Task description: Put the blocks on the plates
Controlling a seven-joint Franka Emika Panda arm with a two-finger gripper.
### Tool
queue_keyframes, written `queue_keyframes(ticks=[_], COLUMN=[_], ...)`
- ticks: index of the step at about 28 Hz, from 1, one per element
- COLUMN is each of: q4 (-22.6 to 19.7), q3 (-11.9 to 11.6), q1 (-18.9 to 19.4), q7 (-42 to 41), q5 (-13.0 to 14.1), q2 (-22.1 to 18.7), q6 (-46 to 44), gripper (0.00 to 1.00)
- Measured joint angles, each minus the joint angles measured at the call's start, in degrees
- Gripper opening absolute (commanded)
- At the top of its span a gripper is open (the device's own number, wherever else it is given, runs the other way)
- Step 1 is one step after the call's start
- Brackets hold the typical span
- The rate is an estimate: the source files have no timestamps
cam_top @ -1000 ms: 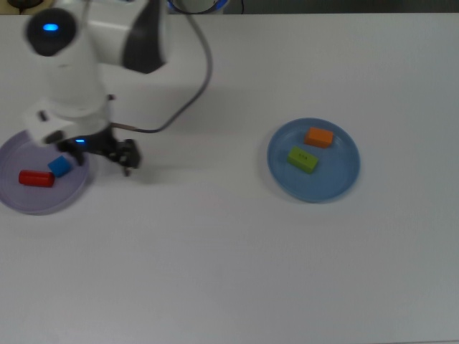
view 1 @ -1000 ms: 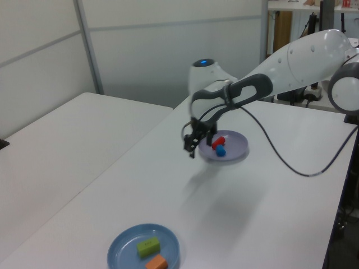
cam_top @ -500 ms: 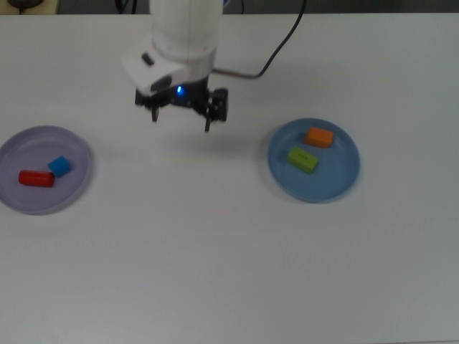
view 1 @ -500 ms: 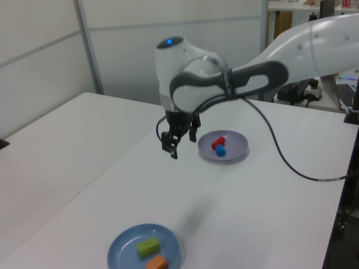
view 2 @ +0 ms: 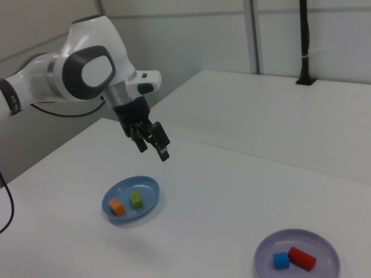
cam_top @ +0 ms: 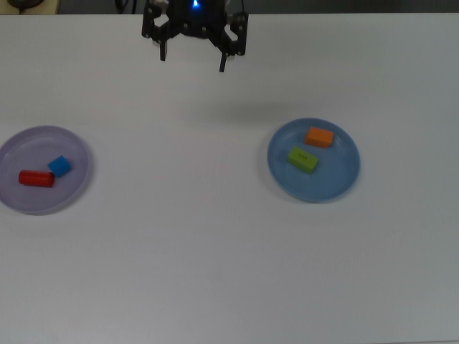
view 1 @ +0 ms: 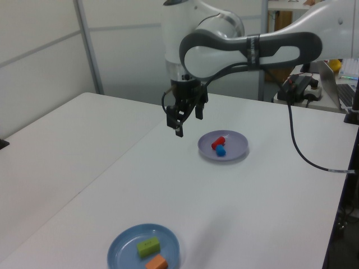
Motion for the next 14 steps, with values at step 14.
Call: queue_keyframes(ticks=[14], q4=[0.07], q3=[-1.16], q1=[-1.60], q7=[-10.05], q5=[3.31], q2=[-0.36], q6=[-2.07], gripper=[1.00])
